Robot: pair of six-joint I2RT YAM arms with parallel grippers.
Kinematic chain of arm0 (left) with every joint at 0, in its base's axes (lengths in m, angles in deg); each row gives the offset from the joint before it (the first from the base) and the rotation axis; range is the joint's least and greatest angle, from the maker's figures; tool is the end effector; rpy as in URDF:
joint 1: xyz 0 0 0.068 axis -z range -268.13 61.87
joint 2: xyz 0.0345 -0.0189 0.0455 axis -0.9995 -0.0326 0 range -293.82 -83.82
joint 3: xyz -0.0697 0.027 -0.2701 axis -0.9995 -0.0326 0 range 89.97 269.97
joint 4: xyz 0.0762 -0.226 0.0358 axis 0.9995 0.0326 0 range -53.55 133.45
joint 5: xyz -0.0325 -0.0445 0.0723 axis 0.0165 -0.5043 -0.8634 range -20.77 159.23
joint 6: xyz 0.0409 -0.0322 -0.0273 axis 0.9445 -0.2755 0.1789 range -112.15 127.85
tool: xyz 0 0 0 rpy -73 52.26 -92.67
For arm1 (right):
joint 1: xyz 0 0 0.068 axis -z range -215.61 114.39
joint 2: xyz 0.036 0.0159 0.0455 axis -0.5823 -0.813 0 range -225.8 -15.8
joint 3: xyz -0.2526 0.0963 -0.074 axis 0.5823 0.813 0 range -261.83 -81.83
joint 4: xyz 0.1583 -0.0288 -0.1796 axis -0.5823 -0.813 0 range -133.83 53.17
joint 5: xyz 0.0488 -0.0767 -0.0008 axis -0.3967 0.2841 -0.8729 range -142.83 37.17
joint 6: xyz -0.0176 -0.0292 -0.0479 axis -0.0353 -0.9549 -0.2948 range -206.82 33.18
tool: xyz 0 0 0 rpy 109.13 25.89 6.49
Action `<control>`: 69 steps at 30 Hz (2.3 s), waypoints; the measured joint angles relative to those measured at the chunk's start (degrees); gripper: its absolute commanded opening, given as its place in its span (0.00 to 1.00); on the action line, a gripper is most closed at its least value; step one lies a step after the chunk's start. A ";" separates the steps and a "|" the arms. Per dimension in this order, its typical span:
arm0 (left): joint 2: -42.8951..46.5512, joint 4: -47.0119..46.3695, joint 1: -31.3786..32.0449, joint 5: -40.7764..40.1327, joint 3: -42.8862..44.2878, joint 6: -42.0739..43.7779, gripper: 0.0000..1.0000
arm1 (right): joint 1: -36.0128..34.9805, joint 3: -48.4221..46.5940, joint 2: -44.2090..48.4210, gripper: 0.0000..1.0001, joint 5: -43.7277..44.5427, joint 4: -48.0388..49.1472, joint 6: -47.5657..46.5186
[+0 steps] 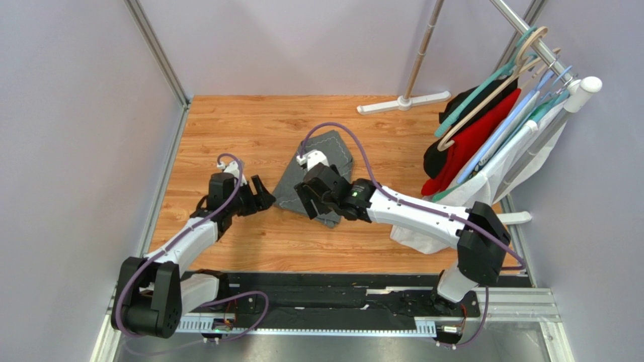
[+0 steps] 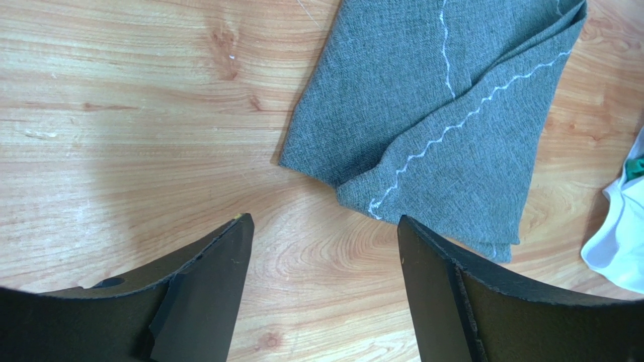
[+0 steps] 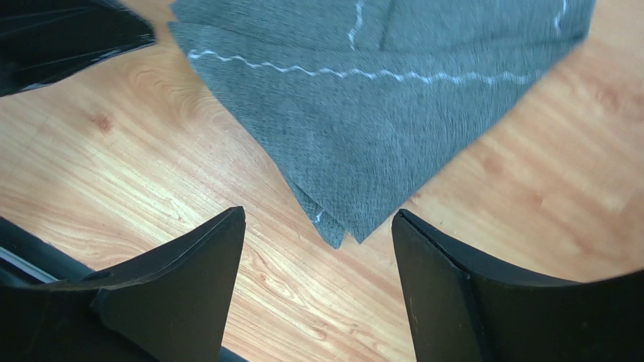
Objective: Fold the napkin, place the utensils inside, and roll it up
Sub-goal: Roll the napkin with the utensil
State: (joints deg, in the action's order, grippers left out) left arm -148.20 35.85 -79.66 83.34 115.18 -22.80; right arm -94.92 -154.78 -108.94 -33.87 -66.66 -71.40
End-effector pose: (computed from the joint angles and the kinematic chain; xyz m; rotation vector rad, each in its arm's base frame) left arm 0.1999 -0.0404 0.1922 -0.3073 2.2789 -0.6378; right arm 0.1848 0.2839 0.2764 -0.7576 2.2685 0.2100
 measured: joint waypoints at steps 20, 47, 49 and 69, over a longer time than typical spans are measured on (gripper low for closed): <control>-3.58 -0.81 0.00 2.54 -0.52 -0.07 0.79 | -1.81 12.11 -3.56 0.70 1.53 4.55 1.86; -6.54 -2.19 0.00 3.93 -0.52 -0.22 0.79 | -3.06 6.45 -12.20 0.48 5.66 3.87 -11.85; -6.62 -2.21 0.00 4.02 -0.52 -0.31 0.79 | -3.15 6.43 -12.81 0.46 5.68 3.85 -12.11; -6.67 -2.25 0.00 4.31 -0.50 -0.55 0.79 | -3.67 4.70 -14.67 0.15 13.35 1.84 -13.81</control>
State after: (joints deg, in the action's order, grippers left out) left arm -154.87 33.59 -79.66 87.65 114.68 -23.35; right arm -98.59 -150.08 -123.61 -20.52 -64.82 -85.21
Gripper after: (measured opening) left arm 0.793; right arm 0.162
